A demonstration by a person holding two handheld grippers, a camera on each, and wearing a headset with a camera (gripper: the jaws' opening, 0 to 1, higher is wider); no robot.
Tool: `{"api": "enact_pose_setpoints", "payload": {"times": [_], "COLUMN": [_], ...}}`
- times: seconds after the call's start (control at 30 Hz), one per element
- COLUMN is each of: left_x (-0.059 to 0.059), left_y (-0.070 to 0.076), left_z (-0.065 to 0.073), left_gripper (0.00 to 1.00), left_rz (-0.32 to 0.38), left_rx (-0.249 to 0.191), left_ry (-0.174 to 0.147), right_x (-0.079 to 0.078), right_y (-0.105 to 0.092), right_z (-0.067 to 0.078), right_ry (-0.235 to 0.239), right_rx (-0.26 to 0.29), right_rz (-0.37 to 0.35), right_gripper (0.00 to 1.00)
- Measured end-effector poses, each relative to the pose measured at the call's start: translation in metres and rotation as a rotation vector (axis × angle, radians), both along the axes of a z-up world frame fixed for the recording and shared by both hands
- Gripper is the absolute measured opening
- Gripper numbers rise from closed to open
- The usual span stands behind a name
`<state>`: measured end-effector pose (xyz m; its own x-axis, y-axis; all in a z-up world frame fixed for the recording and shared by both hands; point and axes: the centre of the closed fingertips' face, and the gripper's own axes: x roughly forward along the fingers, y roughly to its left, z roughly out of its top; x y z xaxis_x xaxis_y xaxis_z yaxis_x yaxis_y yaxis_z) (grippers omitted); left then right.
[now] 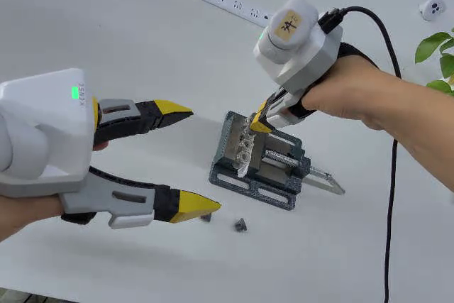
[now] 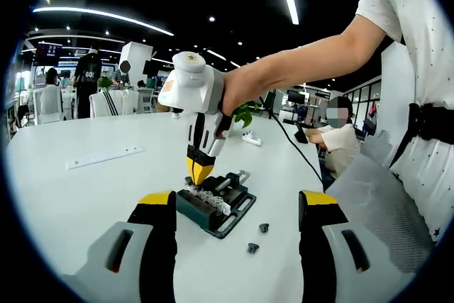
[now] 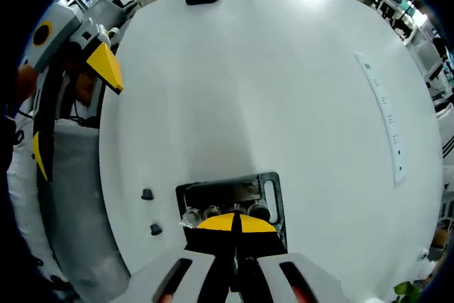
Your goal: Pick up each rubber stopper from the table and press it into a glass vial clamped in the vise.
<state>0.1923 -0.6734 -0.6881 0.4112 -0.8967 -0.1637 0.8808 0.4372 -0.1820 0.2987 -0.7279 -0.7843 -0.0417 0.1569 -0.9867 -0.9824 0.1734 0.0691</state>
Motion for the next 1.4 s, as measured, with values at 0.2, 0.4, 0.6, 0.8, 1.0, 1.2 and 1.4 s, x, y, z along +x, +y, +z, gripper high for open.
{"api": "enact_pose_setpoints", "payload": {"times": [0.2, 0.4, 0.6, 0.8, 1.0, 1.2, 1.4], "left_x": [0.0013, 0.0022, 0.0031, 0.0032, 0.0026, -0.0009, -0.0016], "left_y": [-0.0015, -0.0028, -0.0029, -0.003, -0.0039, -0.0011, 0.0014], "left_z": [-0.0001, 0.001, 0.0009, 0.0015, 0.0046, 0.0045, 0.0043], "left_gripper": [0.69, 0.69, 0.68, 0.68, 0.68, 0.68, 0.68], "left_rz": [-0.003, -0.005, -0.006, -0.007, -0.009, -0.01, -0.004], "left_rx": [0.0, -0.004, 0.001, 0.002, 0.005, 0.017, 0.022], "left_ry": [-0.001, -0.002, -0.004, -0.004, -0.012, -0.011, -0.01], "right_x": [0.0014, 0.0005, 0.0034, 0.0025, 0.0051, 0.0064, 0.0051], "right_y": [0.0006, -0.0006, 0.001, 0.0011, 0.0017, 0.0018, 0.0018], "right_z": [-0.0012, -0.0005, -0.0027, -0.0026, -0.0018, -0.001, 0.0003], "right_ry": [-0.013, -0.026, -0.039, -0.053, -0.073, -0.089, -0.085], "right_rx": [0.002, 0.006, 0.001, 0.007, 0.036, 0.063, 0.101], "right_rz": [-0.015, -0.016, -0.001, 0.006, 0.001, 0.02, -0.011], "right_gripper": [0.0, 0.0, 0.0, 0.0, 0.0, 0.0, 0.0]}}
